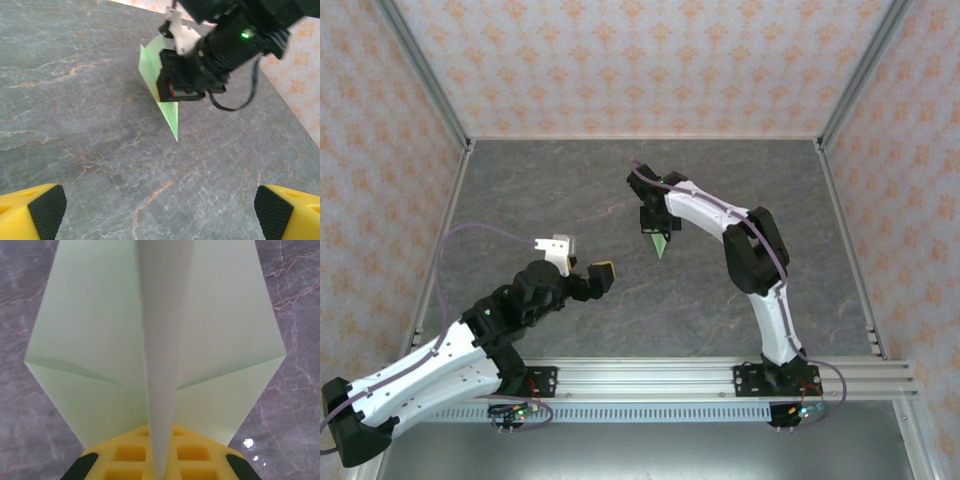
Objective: Fold a paper plane with a square sheet of paper (fold left side to right side)
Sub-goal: Place the paper plane at the center of the table.
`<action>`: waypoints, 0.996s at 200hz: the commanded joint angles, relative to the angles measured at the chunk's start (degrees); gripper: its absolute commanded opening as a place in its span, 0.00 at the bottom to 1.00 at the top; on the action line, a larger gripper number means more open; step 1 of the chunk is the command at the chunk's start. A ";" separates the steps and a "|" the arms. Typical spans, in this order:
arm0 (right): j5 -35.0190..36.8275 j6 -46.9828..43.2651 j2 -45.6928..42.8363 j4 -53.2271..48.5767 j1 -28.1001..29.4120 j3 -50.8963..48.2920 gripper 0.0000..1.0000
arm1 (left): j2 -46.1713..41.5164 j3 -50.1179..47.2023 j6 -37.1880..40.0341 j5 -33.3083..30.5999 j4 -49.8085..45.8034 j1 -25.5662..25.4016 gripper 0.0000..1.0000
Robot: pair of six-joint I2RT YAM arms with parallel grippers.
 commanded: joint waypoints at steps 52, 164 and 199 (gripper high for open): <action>3.60 -0.83 8.39 -8.21 -0.60 9.49 0.09 | -0.13 -0.28 3.72 3.67 -0.18 -0.16 1.00; 2.66 -1.58 9.74 -8.74 -0.60 10.12 0.14 | 0.44 -0.74 1.72 1.41 0.39 -0.17 1.00; 2.74 -2.28 7.64 -10.29 -0.61 10.35 0.19 | 0.46 -0.46 -0.06 -4.71 -2.19 -0.16 1.00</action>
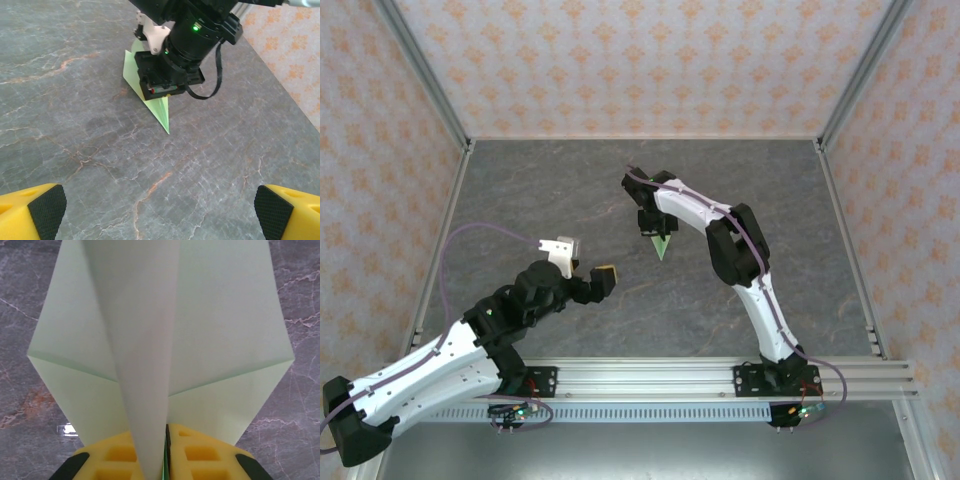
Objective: Fold a paper plane with a square sheet of paper (fold left side to right side)
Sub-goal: Place the paper plane at the center of the table, then reset both arms
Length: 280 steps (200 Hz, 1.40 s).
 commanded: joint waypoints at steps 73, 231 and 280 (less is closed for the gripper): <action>1.92 -2.25 -8.12 -7.57 0.95 0.89 0.36 | -0.31 0.65 -6.32 -19.82 -7.24 0.18 1.00; 27.76 -18.01 -75.33 37.83 -12.68 -62.93 1.00 | 11.33 -1.01 16.62 -34.83 13.94 25.90 1.00; 24.72 -24.42 -82.48 69.99 -23.24 -91.27 1.00 | 17.12 -7.03 21.44 -31.14 23.04 31.59 1.00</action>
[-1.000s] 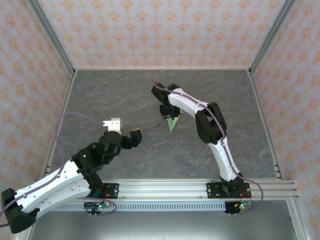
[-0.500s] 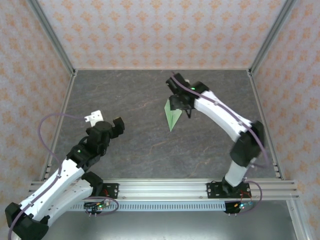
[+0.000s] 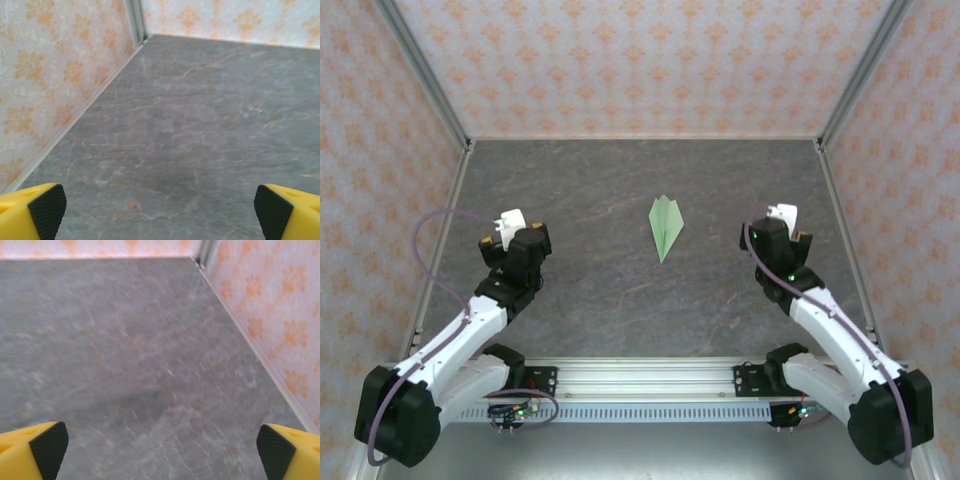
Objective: Fold a paper plane with a square sheet of paper (fold left side to right side)
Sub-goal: Reset both arms
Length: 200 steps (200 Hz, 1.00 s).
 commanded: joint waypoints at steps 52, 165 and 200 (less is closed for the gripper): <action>-6.91 -4.79 10.70 36.35 -11.22 -13.01 1.00 | 11.80 -6.58 11.00 6.56 25.03 5.42 1.00; -22.66 -9.15 22.01 41.90 -15.26 -7.90 1.00 | 31.37 -5.87 13.72 20.45 48.92 11.01 1.00; -23.13 -7.97 22.76 41.41 -15.26 -7.06 1.00 | 31.51 -4.35 11.17 24.05 45.99 14.45 1.00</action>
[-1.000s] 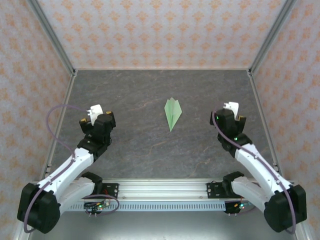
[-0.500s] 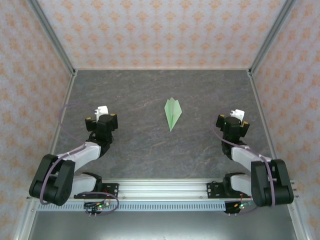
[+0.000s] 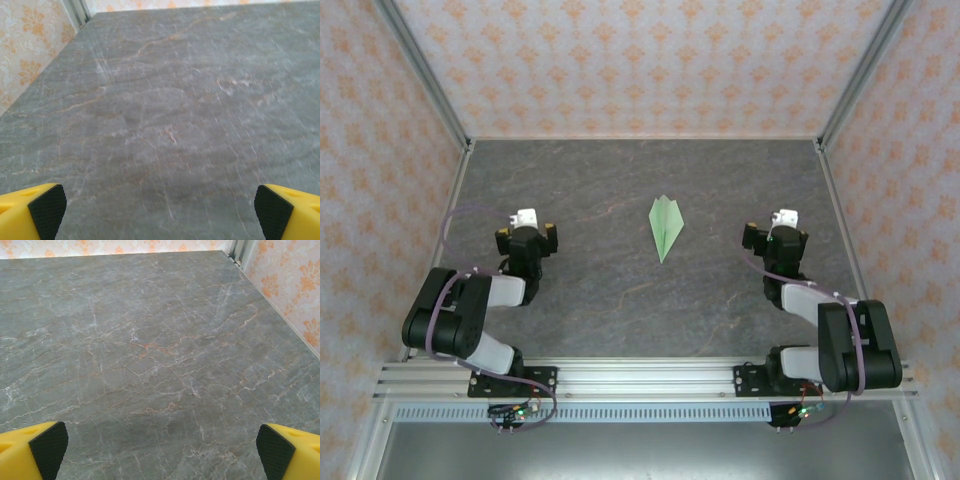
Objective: Fold a paper plane with a square sheet of paper (fold left side to right side)
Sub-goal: Reset both arms
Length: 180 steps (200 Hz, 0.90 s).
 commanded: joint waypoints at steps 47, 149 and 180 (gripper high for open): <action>-4.53 1.21 2.46 0.32 -0.26 3.52 1.00 | -0.50 1.66 -1.75 2.54 0.68 1.37 1.00; -0.48 5.93 12.69 10.36 -0.96 3.70 1.00 | -0.41 2.50 -0.64 5.58 -0.68 1.37 1.00; -0.61 5.83 12.78 10.67 -0.96 3.59 1.00 | -0.42 2.52 -0.65 5.55 -0.63 1.40 1.00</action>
